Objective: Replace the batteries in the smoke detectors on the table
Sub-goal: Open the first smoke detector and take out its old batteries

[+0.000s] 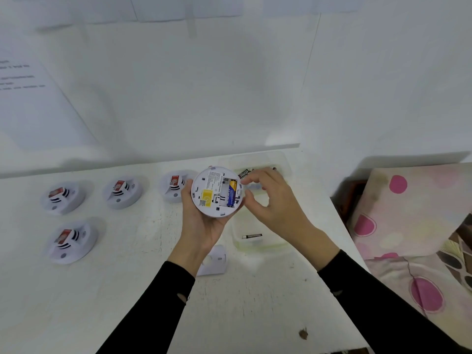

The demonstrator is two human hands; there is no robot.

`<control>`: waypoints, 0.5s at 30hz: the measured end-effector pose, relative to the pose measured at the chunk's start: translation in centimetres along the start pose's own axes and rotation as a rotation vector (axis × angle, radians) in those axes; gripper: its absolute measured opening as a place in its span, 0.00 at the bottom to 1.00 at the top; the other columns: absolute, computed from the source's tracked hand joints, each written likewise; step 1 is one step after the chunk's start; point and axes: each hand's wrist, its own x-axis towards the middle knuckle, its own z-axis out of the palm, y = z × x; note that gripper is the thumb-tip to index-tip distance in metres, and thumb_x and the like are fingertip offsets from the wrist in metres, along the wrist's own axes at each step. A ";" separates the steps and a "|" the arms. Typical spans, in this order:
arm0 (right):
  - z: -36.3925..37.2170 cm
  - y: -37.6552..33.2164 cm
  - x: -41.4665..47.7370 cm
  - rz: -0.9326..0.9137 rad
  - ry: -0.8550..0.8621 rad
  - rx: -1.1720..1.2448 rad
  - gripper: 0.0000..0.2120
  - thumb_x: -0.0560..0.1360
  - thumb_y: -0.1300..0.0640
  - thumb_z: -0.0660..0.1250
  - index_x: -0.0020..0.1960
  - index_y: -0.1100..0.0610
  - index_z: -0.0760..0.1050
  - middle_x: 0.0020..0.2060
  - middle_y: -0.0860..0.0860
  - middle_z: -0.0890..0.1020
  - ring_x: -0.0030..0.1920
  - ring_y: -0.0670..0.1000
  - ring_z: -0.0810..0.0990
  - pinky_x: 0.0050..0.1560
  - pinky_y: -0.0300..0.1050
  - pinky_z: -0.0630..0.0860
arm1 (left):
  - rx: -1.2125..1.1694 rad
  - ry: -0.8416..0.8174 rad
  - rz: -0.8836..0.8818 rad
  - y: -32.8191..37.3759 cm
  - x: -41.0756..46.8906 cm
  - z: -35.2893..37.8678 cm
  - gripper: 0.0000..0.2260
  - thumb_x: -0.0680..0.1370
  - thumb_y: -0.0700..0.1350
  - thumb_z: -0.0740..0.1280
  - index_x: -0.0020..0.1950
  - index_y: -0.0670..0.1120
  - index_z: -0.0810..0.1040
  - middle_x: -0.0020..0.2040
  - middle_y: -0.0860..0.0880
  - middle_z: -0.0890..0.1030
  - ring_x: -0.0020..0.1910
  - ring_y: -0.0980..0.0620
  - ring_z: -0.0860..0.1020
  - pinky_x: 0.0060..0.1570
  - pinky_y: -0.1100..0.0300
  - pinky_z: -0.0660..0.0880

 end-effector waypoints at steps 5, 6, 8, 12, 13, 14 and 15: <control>-0.2 0.1 0.9 -0.089 0.020 -0.072 0.13 0.72 0.68 0.59 0.48 0.58 0.79 0.46 0.50 0.80 0.47 0.48 0.74 0.51 0.49 0.73 | -0.018 -0.032 0.009 -0.1 -0.1 0.0 0.24 0.76 0.60 0.61 0.67 0.48 0.76 0.62 0.38 0.79 0.60 0.39 0.78 0.57 0.39 0.77; -0.2 0.0 1.0 -0.084 0.012 -0.081 0.13 0.72 0.67 0.58 0.48 0.58 0.79 0.46 0.50 0.80 0.47 0.50 0.75 0.51 0.51 0.73 | -0.013 -0.036 0.014 -0.1 -0.2 0.1 0.24 0.75 0.60 0.61 0.66 0.48 0.76 0.62 0.39 0.79 0.60 0.39 0.78 0.58 0.39 0.77; -0.2 -0.2 1.1 -0.076 -0.003 -0.101 0.14 0.71 0.66 0.56 0.48 0.58 0.79 0.46 0.51 0.80 0.47 0.52 0.76 0.51 0.53 0.73 | -0.007 -0.038 0.022 -0.1 -0.2 0.3 0.23 0.76 0.60 0.60 0.65 0.48 0.76 0.61 0.39 0.80 0.58 0.40 0.79 0.56 0.40 0.78; 0.2 -0.1 1.6 -0.057 -0.028 -0.092 0.17 0.70 0.63 0.50 0.47 0.60 0.77 0.46 0.52 0.77 0.47 0.51 0.75 0.49 0.44 0.72 | 0.056 -0.033 0.041 0.0 -0.2 0.8 0.25 0.76 0.60 0.58 0.68 0.49 0.74 0.59 0.42 0.81 0.56 0.43 0.80 0.55 0.44 0.80; 0.3 -0.2 1.6 -0.025 -0.031 -0.063 0.16 0.71 0.65 0.50 0.46 0.60 0.77 0.46 0.53 0.76 0.46 0.49 0.74 0.48 0.39 0.70 | 0.077 -0.027 0.041 0.0 -0.2 0.9 0.25 0.75 0.60 0.58 0.68 0.49 0.73 0.59 0.43 0.81 0.56 0.44 0.80 0.55 0.46 0.79; 0.4 -0.3 1.7 0.011 -0.034 -0.031 0.15 0.71 0.67 0.51 0.45 0.61 0.76 0.46 0.52 0.75 0.44 0.46 0.73 0.47 0.34 0.69 | 0.094 -0.021 0.039 -0.1 -0.2 1.1 0.25 0.75 0.60 0.59 0.68 0.50 0.74 0.58 0.43 0.81 0.56 0.44 0.80 0.55 0.48 0.79; 0.6 -0.5 1.7 0.048 -0.036 0.002 0.13 0.72 0.68 0.52 0.44 0.61 0.75 0.45 0.52 0.74 0.44 0.45 0.72 0.45 0.31 0.68 | 0.106 -0.013 0.040 -0.2 -0.2 1.2 0.25 0.75 0.60 0.59 0.67 0.50 0.75 0.58 0.44 0.82 0.54 0.45 0.81 0.53 0.50 0.80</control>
